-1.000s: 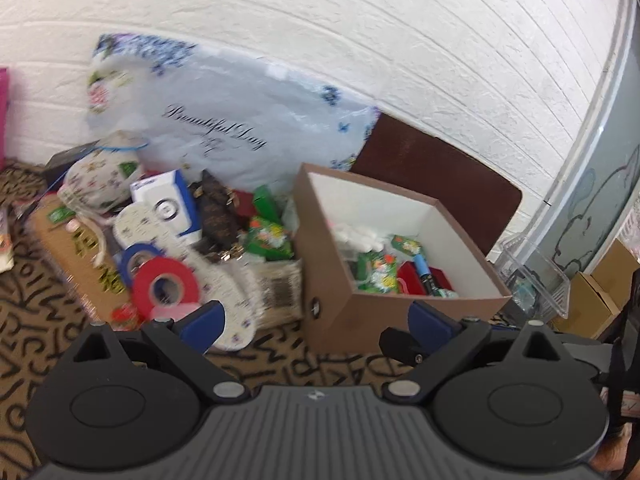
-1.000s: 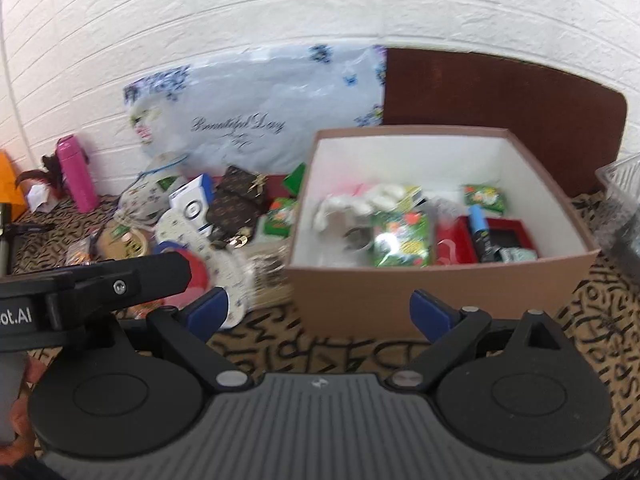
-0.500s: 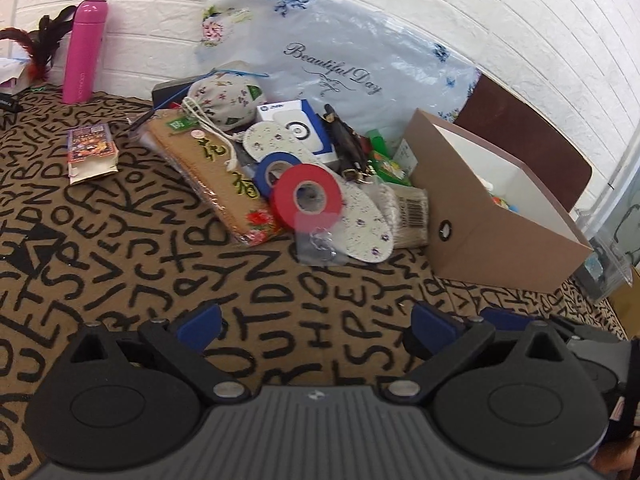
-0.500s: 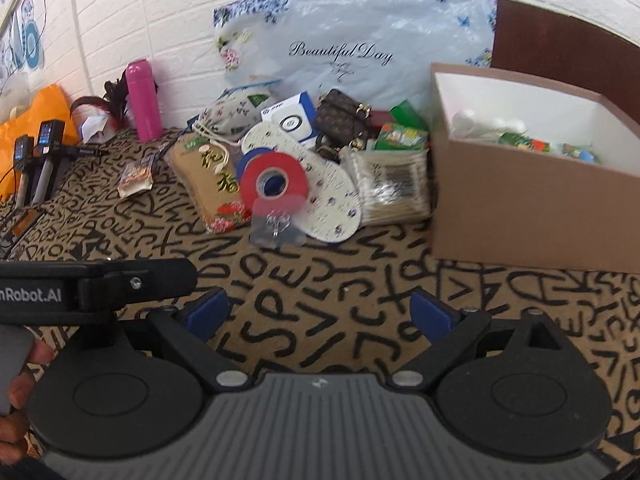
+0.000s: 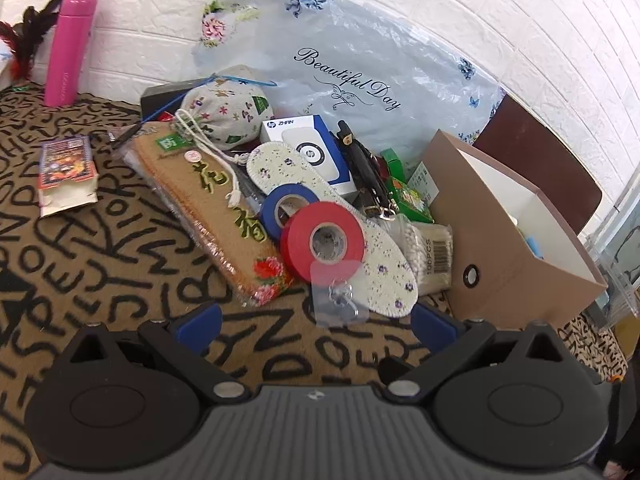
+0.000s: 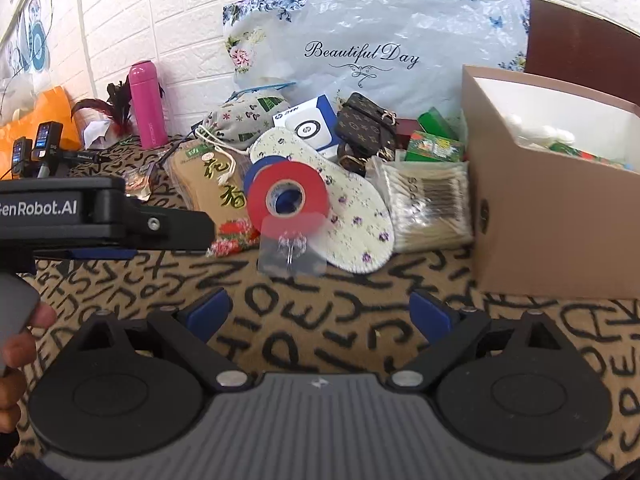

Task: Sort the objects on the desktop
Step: 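Grasp the red tape roll with both tools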

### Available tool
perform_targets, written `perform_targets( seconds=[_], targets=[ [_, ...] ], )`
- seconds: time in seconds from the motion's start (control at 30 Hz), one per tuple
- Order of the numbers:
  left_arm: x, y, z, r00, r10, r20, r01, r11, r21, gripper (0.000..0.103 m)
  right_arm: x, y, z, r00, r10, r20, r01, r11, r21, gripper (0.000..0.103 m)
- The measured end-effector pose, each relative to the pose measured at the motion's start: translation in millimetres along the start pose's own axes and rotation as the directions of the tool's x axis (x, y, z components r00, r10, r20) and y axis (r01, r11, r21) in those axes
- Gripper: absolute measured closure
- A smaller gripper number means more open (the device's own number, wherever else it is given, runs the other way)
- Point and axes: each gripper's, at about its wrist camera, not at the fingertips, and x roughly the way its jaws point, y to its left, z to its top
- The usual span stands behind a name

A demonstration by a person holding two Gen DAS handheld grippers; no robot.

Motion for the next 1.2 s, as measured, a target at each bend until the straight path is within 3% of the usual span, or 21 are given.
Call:
perform_targets(
  seconds=[0.33,0.5,0.57,0.7,0.97,1.2],
  targets=[
    [43,5,29,1.0,0.026,-0.008,-0.025,0.999,0.025,0.015,41,-4,26,0.999,-0.009,0.051,0.01,1.0,-0.019,0.024],
    [65,10,38,0.999,0.025,-0.025,-0.025,0.999,0.032,0.034,62,-4,37,0.998,-0.005,0.061,0.007,0.999,-0.032,0.034],
    [72,11,41,0.999,0.023,-0.039,-0.021,0.999,0.04,0.048,70,-5,40,0.998,-0.006,0.057,0.008,0.999,-0.035,0.038],
    [82,12,44,0.998,0.015,-0.061,-0.012,0.999,0.052,0.067,80,-7,43,0.998,0.01,0.064,-0.009,1.0,-0.024,0.048],
    [84,6,46,0.998,0.014,-0.055,-0.008,0.996,0.094,0.072,94,-6,50,0.997,0.034,0.065,-0.032,0.999,-0.027,0.071],
    [80,2,46,0.998,0.026,-0.056,-0.021,0.995,0.095,0.074,93,2,49,0.997,0.027,0.072,-0.023,0.998,-0.054,0.08]
  ],
)
